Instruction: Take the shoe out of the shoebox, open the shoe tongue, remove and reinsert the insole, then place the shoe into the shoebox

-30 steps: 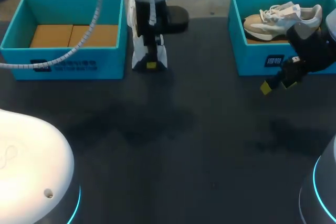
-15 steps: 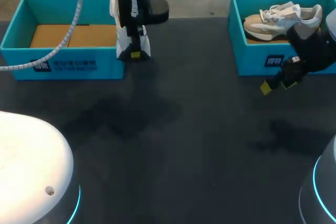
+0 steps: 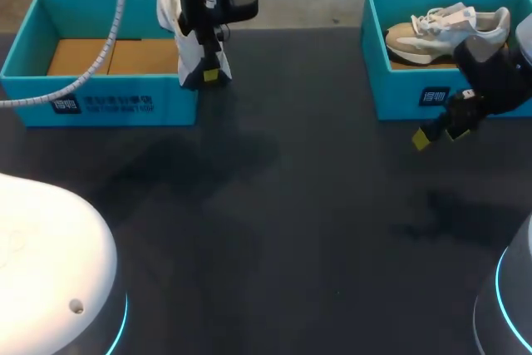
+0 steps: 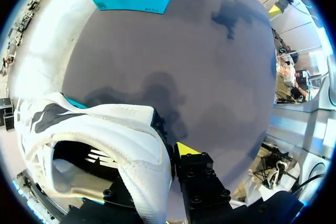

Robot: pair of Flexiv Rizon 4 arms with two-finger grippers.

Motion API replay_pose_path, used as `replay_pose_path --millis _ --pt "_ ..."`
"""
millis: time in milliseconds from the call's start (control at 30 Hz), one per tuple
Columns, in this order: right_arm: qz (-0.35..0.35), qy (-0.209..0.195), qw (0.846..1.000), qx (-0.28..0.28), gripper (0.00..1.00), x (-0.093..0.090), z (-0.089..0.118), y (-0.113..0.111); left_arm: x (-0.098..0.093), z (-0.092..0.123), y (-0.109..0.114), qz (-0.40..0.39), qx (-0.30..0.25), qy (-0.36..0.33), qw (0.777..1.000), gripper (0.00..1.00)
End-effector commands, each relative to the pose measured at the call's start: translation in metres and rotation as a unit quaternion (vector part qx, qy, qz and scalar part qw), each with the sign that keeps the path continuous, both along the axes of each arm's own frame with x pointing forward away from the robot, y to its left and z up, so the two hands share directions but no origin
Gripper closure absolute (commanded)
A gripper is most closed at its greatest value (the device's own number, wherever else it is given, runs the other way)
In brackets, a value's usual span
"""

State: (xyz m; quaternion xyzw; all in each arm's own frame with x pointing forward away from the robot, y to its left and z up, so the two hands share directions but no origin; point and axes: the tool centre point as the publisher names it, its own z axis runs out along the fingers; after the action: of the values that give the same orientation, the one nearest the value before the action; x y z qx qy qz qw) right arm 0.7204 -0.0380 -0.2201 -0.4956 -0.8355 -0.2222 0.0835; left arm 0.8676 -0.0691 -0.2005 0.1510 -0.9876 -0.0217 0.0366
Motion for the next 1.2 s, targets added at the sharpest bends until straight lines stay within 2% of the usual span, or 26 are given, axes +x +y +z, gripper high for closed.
replay_pose_path --millis 33,433,667,967,1200 --pt "0.000 0.000 1.000 -0.001 0.00 0.000 -0.001 0.000 0.003 0.002 -0.003 0.000 0.003 0.003 1.000 1.00" --pt "0.000 0.000 1.000 -0.001 0.00 0.000 -0.001 0.000 0.003 0.002 -0.003 0.000 0.003 0.003 1.000 1.00" --pt "0.000 0.000 1.000 -0.001 0.00 0.000 -0.001 0.000 0.008 0.003 0.037 -0.052 -0.004 -0.009 0.999 1.00" --pt "0.000 0.000 1.000 -0.001 0.00 0.000 -0.001 0.000 0.014 0.016 0.101 -0.084 0.005 -0.005 0.996 1.00" --pt "0.000 0.000 1.000 -0.001 0.00 0.000 -0.001 0.000 0.028 0.019 0.141 -0.091 0.005 -0.013 0.996 1.00"
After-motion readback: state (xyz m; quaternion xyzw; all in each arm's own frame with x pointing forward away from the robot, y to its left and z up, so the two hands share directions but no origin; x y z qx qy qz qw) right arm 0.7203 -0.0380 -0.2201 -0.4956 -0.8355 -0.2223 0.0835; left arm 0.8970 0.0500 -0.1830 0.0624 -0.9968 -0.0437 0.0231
